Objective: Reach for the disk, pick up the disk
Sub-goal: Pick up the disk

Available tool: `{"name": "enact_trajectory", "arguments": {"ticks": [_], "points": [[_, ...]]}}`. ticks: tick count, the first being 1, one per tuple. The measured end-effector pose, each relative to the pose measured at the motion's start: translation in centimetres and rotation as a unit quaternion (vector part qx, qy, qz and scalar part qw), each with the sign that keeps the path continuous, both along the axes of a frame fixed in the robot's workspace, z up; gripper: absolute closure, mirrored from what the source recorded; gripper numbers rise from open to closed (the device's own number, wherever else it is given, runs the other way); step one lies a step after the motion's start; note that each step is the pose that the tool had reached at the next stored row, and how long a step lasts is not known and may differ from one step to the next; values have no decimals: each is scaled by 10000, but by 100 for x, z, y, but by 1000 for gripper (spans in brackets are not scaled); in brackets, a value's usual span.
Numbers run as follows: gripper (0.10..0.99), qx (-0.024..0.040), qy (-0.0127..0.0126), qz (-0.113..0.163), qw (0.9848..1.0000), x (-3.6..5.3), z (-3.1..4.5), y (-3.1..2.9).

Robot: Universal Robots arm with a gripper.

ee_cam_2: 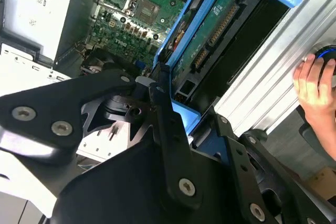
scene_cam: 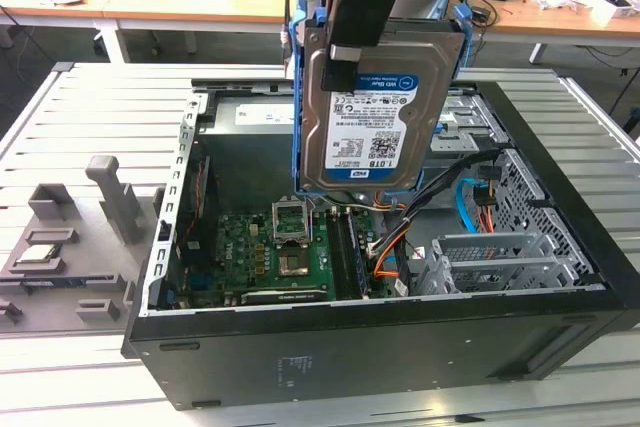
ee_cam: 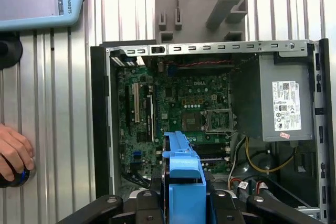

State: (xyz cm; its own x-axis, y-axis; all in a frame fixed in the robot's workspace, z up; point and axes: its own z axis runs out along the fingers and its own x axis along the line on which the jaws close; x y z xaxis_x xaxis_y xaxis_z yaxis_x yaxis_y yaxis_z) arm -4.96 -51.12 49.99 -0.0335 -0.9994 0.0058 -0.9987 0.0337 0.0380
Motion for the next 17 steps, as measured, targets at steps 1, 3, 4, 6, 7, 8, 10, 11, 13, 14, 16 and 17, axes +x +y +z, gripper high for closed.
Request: {"name": "enact_trajectory", "arguments": {"ticks": [1,3,4,6,7,8,10,11,13,14,16,17], "points": [[718,0,0,0,10000,0,0,-17],[718,0,0,0,10000,1,0,-48],[718,0,0,0,10000,1,0,-62],[718,0,0,0,10000,2,0,-90],[718,0,0,0,10000,2,0,-109],[718,0,0,0,10000,2,0,-120],[718,0,0,0,10000,3,0,-150],[718,0,0,0,10000,3,0,-162],[718,1,0,0,10000,4,-1,-192],[718,0,0,0,10000,5,0,-202],[718,0,0,0,10000,5,0,-233],[718,0,0,0,10000,6,0,-255]]}}
